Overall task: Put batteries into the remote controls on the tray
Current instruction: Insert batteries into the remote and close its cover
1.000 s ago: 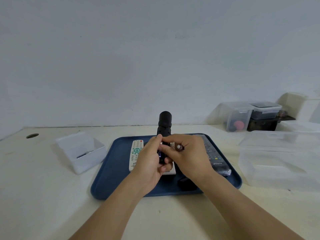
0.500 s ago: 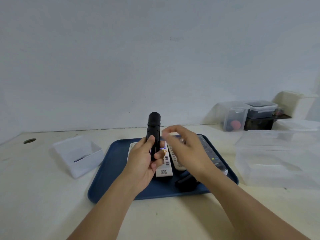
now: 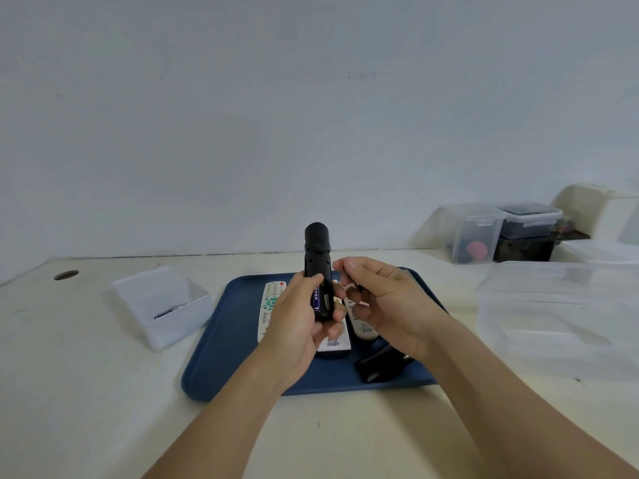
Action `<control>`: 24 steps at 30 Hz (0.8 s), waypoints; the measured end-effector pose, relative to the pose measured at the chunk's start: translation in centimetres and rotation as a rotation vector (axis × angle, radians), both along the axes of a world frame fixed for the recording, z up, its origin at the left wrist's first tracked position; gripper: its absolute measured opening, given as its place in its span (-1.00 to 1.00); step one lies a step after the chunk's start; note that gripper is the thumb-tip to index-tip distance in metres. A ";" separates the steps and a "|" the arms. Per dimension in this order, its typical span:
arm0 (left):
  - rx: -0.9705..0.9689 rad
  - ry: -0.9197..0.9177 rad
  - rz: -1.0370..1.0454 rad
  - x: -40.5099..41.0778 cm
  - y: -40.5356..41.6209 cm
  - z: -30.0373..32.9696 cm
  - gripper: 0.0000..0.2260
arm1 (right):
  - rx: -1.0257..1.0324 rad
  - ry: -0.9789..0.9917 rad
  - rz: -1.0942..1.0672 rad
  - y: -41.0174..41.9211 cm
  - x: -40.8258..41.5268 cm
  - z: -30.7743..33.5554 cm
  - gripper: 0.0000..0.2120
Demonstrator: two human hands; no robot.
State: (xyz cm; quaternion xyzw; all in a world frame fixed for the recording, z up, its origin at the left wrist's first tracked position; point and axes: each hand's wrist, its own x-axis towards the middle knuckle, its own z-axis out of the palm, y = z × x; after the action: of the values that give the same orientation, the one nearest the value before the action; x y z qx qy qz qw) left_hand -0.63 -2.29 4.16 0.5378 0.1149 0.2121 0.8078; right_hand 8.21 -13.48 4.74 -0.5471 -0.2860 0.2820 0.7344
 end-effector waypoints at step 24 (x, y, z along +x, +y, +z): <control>-0.333 -0.002 -0.036 0.4 0.7 -0.3 -0.69 | -0.006 -0.703 -0.341 1.0 -1.2 -0.9 -0.91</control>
State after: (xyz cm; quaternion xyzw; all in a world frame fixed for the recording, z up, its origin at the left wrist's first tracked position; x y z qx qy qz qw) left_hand -0.19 -1.56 3.89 0.3980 0.1382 0.1762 0.8896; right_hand 7.00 -12.49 3.81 -0.6522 -0.4241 -0.0480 0.6265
